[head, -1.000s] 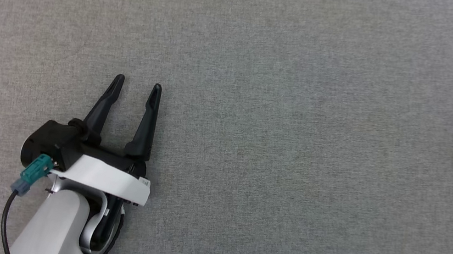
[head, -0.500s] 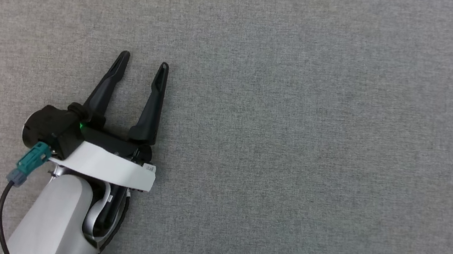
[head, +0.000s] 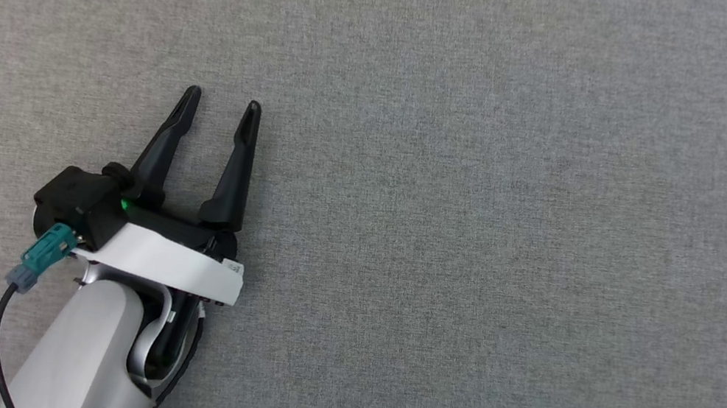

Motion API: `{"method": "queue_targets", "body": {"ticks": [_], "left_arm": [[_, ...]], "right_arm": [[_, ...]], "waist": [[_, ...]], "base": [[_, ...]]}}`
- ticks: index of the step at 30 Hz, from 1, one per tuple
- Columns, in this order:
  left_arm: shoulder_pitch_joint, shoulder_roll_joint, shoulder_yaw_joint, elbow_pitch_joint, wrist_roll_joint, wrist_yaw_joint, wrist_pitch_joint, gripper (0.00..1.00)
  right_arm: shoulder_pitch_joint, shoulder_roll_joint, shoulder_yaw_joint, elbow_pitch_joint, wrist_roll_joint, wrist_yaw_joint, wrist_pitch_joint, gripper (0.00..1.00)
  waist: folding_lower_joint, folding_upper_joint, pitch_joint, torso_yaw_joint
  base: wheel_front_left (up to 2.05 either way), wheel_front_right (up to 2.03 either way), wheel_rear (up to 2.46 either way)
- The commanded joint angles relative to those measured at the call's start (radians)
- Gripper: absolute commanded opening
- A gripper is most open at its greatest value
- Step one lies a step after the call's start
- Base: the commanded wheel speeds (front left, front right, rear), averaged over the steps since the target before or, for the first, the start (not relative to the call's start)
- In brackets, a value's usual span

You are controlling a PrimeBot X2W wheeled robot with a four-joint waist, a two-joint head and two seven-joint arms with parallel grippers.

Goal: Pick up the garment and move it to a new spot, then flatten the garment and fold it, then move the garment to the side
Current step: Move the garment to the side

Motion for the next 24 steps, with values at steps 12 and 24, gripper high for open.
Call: {"method": "queue_targets", "body": {"ticks": [12, 24], "left_arm": [[0.064, 0.019, 0.0, 0.024, -0.057, 0.026, 0.009, 1.0], [0.101, 0.019, 0.034, 0.021, -0.058, 0.03, 0.009, 1.0]], "right_arm": [[-0.008, -0.106, 0.014, -0.06, -0.007, 0.0, 0.086, 1.0], [-0.055, -0.064, 0.028, -0.175, 0.04, 0.0, 0.019, 1.0]], "waist": [[0.0, -0.0001, -0.133, 0.01], [0.0, -0.0001, -0.204, 0.005]], "base": [[0.0, 0.0, 0.0], [0.0, 0.0, 0.0]]}}
